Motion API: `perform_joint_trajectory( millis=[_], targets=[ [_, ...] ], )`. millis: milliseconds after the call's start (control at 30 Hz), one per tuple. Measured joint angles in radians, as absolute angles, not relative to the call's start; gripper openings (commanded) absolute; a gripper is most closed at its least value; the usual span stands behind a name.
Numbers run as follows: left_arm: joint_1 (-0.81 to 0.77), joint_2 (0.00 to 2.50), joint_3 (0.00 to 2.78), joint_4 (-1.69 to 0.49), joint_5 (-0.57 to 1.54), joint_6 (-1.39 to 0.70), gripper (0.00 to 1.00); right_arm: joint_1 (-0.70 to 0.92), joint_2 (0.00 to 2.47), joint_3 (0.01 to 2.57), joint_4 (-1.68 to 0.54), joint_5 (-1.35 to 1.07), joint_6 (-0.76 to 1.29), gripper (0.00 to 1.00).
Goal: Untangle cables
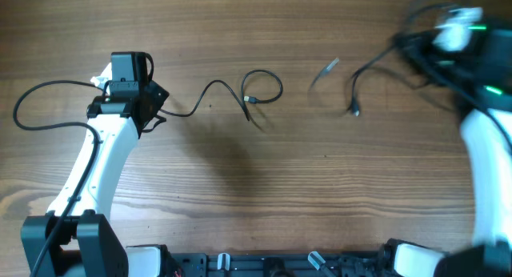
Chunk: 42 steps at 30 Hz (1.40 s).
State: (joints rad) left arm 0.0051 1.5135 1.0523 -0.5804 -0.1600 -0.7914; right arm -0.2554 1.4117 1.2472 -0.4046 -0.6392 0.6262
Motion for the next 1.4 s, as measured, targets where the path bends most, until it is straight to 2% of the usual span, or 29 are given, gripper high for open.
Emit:
perform_joint_trajectory(
  millis=[67, 200, 267, 400, 500, 600, 667, 700, 733, 767, 900, 1067, 1100, 1167, 1267, 1300, 1333, 1367, 1400],
  targets=[
    [0.005, 1.514, 1.052, -0.580, -0.160, -0.791, 0.04, -0.422, 1.278, 1.289, -0.360, -0.662, 0.695, 0.04],
    [0.005, 1.514, 1.052, -0.580, -0.160, -0.791, 0.04, -0.686, 1.204, 1.299, -0.218, -0.718, 0.868, 0.05],
    [0.005, 1.514, 1.052, -0.580, -0.160, -0.791, 0.04, -0.766, 1.217, 1.301, -0.153, -0.793, 0.938, 0.05],
    [0.005, 1.514, 1.052, -0.581, -0.160, -0.791, 0.04, -0.864, 1.253, 1.303, -0.221, -0.792, 0.971, 0.05],
    [0.005, 1.514, 1.052, -0.585, -0.160, -0.791, 0.04, -0.887, 1.307, 1.308, -0.382, -0.632, 0.943, 0.04],
    [0.005, 1.514, 1.052, -0.597, -0.160, -0.791, 0.04, -0.885, 1.440, 1.308, -0.433, -0.500, 0.958, 0.05],
    [0.005, 1.514, 1.052, -0.600, -0.160, -0.791, 0.04, -0.885, 1.498, 1.308, -0.437, -0.469, 0.985, 0.24],
    [0.005, 1.514, 1.052, -0.601, -0.160, -0.791, 0.04, -0.885, 1.528, 1.308, -0.439, -0.453, 1.007, 0.79],
    [0.005, 1.514, 1.052, -0.602, -0.160, -0.791, 0.04, -0.885, 1.536, 1.308, -0.439, -0.447, 1.015, 0.96],
    [0.005, 1.514, 1.052, -0.603, -0.160, -0.791, 0.04, -0.885, 1.546, 1.308, -0.435, -0.439, 1.035, 1.00],
    [0.005, 1.514, 1.052, -0.604, -0.160, -0.791, 0.04, -0.885, 1.550, 1.308, -0.410, -0.441, 1.081, 1.00],
    [0.005, 1.514, 1.052, -0.604, -0.160, -0.791, 0.04, -0.885, 1.551, 1.308, -0.347, -0.557, 1.097, 0.98],
    [0.005, 1.514, 1.052, -0.604, -0.160, -0.791, 0.07, -0.881, 1.551, 1.307, -0.311, -0.603, 1.094, 0.98],
    [0.005, 1.514, 1.052, -0.605, -0.141, -0.778, 0.13, -0.821, 1.554, 1.306, -0.183, -0.709, 1.064, 0.98],
    [0.007, 1.514, 1.052, -0.579, 0.033, -0.630, 0.15, -0.613, 1.553, 1.306, -0.133, -0.783, 1.001, 0.98],
    [0.002, 1.514, 1.052, -0.581, 0.094, -0.579, 0.24, -0.503, 1.554, 1.306, -0.139, -0.790, 0.961, 0.99],
    [-0.003, 1.514, 1.052, -0.585, 0.123, -0.556, 0.46, -0.434, 1.553, 1.309, -0.176, -0.785, 0.930, 0.99],
    [-0.012, 1.514, 1.052, -0.602, 0.154, -0.532, 0.79, -0.365, 1.553, 1.310, -0.226, -0.770, 0.894, 0.99],
    [-0.025, 1.514, 1.052, -0.608, 0.172, -0.517, 0.94, -0.301, 1.554, 1.310, -0.268, -0.748, 0.856, 0.99]
  ],
)
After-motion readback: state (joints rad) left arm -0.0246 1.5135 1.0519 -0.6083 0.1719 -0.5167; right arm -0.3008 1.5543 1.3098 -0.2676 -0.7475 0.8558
